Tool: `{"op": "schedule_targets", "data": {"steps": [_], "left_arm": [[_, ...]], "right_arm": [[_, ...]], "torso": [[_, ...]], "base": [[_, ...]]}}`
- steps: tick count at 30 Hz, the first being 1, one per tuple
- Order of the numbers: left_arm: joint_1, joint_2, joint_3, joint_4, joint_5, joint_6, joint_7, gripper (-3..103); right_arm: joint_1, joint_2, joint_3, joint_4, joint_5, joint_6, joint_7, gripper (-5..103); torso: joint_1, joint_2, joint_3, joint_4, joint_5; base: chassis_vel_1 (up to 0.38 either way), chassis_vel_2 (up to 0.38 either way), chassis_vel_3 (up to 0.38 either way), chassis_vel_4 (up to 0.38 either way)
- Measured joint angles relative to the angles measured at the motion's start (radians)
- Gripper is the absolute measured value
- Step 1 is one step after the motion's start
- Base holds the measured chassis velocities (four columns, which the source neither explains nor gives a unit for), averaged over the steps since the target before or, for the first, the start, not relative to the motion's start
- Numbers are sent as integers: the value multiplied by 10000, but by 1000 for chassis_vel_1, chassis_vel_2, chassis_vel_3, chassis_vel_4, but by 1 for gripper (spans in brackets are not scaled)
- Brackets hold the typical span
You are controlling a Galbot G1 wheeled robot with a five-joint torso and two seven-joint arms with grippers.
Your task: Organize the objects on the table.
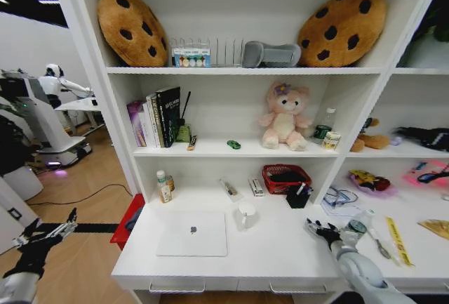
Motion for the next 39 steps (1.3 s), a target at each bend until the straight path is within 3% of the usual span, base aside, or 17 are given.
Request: {"op": "schedule_targets", "data": {"steps": [4,5,12,17,24,32,39], "left_arm": [[0,0,0,0,0,0,0,100],[0,0,0,0,0,0,0,100],[0,0,0,0,0,0,0,100],[0,0,0,0,0,0,0,100],[0,0,0,0,0,0,0,100],[0,0,0,0,-1,0,0,100],[0,0,0,0,0,0,0,100]], "right_arm": [[-38,106,0,-14,-44,97,100,62],[-38,106,0,-14,-44,97,100,62],[-112,180,17,33,-86,174,222,30],[-171,193,67,286,-97,178,289,14],[-261,192,200,831,-93,231,353,13],[470,84,72,1065,-2477,2319,-772,13],[1858,-109,-500,281,-3009,2840,-980,13]], "torso": [[0,0,0,0,1],[0,0,0,0,1],[0,0,-1,0,0],[0,0,-1,-1,1],[0,1,0,0,1],[0,0,-1,-1,-1],[0,1,0,-1,2]], "base": [[0,0,0,0],[0,0,0,0],[0,0,0,0],[0,0,0,0],[0,0,0,0],[0,0,0,0],[0,0,0,0]]}}
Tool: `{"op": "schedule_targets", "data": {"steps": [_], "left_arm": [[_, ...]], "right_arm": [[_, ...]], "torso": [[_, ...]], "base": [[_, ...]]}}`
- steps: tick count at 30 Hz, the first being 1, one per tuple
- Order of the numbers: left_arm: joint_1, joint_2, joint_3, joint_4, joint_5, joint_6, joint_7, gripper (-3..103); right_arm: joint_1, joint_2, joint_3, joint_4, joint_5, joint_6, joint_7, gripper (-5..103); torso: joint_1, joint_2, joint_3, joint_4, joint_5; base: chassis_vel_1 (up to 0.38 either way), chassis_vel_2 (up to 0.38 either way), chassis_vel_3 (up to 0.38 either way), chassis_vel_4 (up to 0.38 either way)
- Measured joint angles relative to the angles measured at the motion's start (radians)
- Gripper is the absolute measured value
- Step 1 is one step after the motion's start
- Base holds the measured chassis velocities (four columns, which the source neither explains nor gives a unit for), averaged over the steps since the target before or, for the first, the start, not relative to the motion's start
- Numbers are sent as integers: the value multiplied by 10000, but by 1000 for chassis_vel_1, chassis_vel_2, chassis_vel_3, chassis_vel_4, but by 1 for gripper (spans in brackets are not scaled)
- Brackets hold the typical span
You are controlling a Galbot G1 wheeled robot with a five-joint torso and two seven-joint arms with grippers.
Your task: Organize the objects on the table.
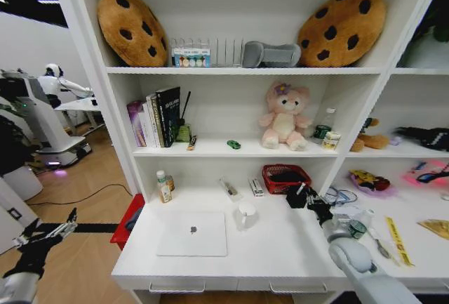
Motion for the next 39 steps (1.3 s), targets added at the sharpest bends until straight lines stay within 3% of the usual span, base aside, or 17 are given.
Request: {"op": "schedule_targets", "data": {"steps": [9,21,36,39], "left_arm": [[1,0,0,0,0,0,0,100],[0,0,0,0,0,0,-1,100],[0,0,0,0,0,0,0,100],[0,0,0,0,0,0,0,100]], "right_arm": [[2522,-102,-1353,-2089,-176,322,-150,13],[5000,448,-3030,-4394,-293,616,-327,13],[5693,835,-3724,-5895,-455,1017,-559,9],[5690,858,-3728,-5915,-457,1017,-560,19]], "torso": [[0,-1,1,0,0],[1,-1,0,0,0],[1,1,0,0,0],[0,1,0,0,-1]], "base": [[0,0,0,0],[0,0,0,0],[0,0,0,0],[0,0,0,0]]}}
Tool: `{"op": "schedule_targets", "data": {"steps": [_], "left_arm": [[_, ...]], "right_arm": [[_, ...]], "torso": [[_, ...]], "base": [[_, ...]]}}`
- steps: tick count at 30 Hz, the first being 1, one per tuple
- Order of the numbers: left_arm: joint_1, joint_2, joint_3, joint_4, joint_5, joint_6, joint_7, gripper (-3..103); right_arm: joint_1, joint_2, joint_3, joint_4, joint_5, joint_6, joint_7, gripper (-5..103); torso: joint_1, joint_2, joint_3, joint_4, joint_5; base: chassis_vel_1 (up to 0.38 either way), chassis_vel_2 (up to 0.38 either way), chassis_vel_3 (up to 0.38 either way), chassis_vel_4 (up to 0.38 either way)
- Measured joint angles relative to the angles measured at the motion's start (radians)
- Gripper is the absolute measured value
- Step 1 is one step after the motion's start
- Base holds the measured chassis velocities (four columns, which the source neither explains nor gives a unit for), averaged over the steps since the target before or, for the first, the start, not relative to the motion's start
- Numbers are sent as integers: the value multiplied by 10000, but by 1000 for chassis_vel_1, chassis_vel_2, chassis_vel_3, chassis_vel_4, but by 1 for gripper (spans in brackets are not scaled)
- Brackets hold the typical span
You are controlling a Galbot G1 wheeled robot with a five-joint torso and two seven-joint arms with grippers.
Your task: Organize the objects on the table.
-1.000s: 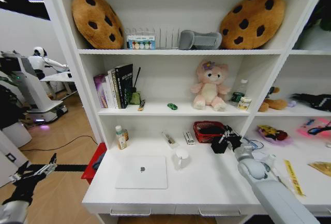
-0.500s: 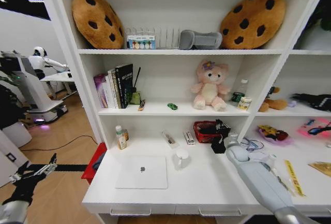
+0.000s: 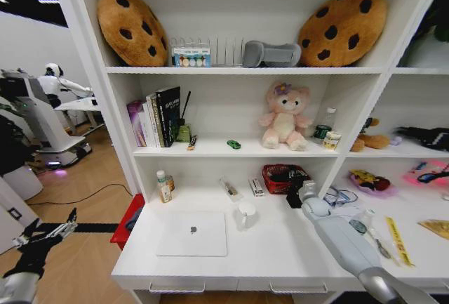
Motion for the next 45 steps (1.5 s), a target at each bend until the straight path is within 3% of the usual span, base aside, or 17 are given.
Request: {"op": "schedule_targets", "data": {"steps": [2,8,15,19,20,21,33,35,40,45], "left_arm": [[0,0,0,0,0,0,0,100],[0,0,0,0,0,-1,0,100],[0,0,0,0,0,0,0,100],[0,0,0,0,0,0,0,100],[0,0,0,0,0,0,0,100],[0,0,0,0,0,0,0,100],[0,0,0,0,0,0,0,100],[-1,0,0,0,0,0,0,100],[0,0,0,0,0,0,0,100],[0,0,0,0,0,0,1,100]], "right_arm": [[-99,-4,45,112,2,-8,11,29],[-532,-129,285,649,22,-82,64,45],[-1598,-378,843,1888,71,-324,204,78],[-1891,-445,1027,2279,139,-411,266,83],[-2154,-505,1179,2656,230,-495,324,94],[-2450,-581,1365,3079,328,-608,403,97],[-5631,-819,3161,6608,567,-822,792,100],[-6880,-580,3774,7607,427,-700,770,100],[-8020,-289,4446,8360,104,-536,606,100],[-10365,595,5687,9756,-927,196,87,100]], "torso": [[0,0,0,1,0],[0,0,-1,0,-2],[-1,0,-1,0,0],[-1,0,-1,1,-2],[-1,0,0,1,2],[-1,0,-1,2,0],[-1,0,-2,1,-2],[-2,0,-2,-1,1],[-2,1,-2,0,1],[-3,1,-2,0,0]], "base": [[0,0,0,0],[0,0,0,0],[0,0,0,0],[0,0,0,0],[0,0,0,0],[0,0,0,0],[0,0,0,0],[0,0,0,0],[0,0,0,0],[0,0,0,0]]}}
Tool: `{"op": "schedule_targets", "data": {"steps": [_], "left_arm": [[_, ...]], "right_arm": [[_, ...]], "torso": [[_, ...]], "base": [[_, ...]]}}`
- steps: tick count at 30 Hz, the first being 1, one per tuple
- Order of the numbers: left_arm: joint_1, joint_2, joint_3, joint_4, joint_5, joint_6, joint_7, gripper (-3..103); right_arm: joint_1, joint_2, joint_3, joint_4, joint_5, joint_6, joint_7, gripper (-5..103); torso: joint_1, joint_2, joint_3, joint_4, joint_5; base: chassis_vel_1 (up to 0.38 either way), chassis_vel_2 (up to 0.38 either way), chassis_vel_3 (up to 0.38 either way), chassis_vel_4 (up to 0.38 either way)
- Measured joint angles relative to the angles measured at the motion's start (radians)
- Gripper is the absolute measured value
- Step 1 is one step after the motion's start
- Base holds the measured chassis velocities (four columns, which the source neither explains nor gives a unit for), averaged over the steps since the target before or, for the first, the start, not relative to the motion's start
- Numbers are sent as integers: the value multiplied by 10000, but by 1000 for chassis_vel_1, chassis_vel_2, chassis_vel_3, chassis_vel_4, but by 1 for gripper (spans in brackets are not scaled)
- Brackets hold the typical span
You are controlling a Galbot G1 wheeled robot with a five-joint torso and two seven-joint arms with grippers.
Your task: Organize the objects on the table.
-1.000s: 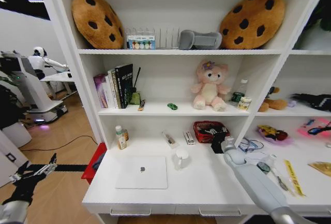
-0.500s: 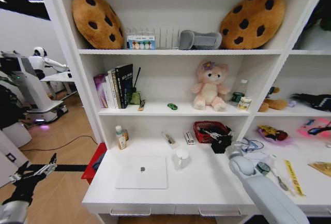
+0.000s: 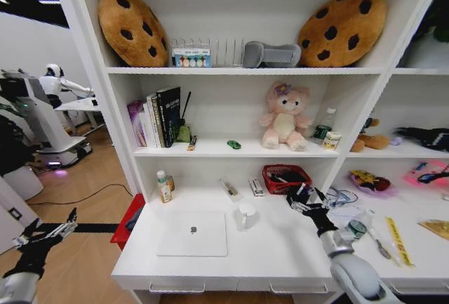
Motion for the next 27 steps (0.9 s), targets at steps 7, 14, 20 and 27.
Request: {"op": "schedule_targets", "data": {"steps": [7,14,20,27], "left_arm": [[0,-1,0,0,0,0,-2,100],[0,0,0,0,0,0,-2,100],[0,0,0,0,0,0,-2,100],[0,0,0,0,0,0,-1,100]], "right_arm": [[-1485,885,712,694,-185,578,-122,100],[-2055,1047,1207,674,-101,997,-131,100],[-2143,1288,1239,769,91,1013,-184,100],[-2049,1335,1300,834,18,1017,-206,100]], "torso": [[0,0,0,1,-1],[1,-2,1,2,0],[1,-2,1,1,1],[2,-2,1,2,0]], "base": [[0,0,0,0],[0,0,0,0],[0,0,0,0],[0,0,0,0]]}}
